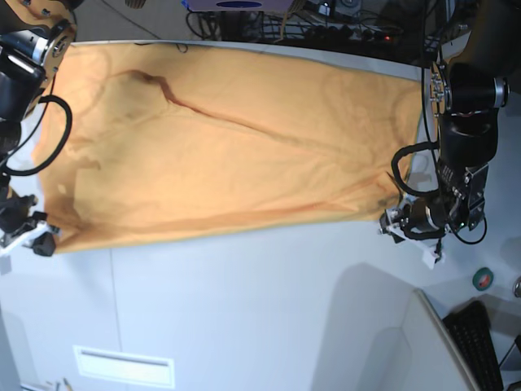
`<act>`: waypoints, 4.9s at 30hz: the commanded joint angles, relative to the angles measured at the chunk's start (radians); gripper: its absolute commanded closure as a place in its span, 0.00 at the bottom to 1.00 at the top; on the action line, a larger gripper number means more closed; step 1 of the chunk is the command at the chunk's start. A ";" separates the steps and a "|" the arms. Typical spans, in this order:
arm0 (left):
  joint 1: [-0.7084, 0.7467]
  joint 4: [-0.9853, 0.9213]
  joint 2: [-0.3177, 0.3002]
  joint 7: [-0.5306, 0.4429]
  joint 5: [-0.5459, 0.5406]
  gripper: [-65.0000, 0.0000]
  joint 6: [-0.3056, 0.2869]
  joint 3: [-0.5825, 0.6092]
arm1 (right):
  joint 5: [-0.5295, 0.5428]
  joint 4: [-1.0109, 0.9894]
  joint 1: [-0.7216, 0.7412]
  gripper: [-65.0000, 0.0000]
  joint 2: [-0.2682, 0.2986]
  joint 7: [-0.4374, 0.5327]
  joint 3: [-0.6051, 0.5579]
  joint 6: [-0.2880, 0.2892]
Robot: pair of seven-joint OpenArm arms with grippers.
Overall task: Layout the t-shirt on the table in an organized manner, then fold the t-shirt properly
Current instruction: 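Lift the hem edge with both grippers and fold it over the shirt, then drag the folded strip with both grippers away from the table edge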
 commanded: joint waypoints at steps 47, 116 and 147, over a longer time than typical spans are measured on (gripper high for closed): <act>-0.088 0.321 0.029 -0.050 -0.011 1.00 0.002 -0.002 | 0.024 -0.083 0.122 1.00 0.052 0.114 -0.113 0.001; 0.496 0.760 -0.110 0.057 -0.016 1.00 -0.003 -0.011 | 0.028 0.586 -0.627 1.00 -0.016 -0.062 -0.009 0.002; 0.587 0.820 -0.149 0.134 -0.006 1.00 -0.003 -0.011 | 0.024 0.576 -0.736 1.00 -0.047 -0.133 -0.012 0.004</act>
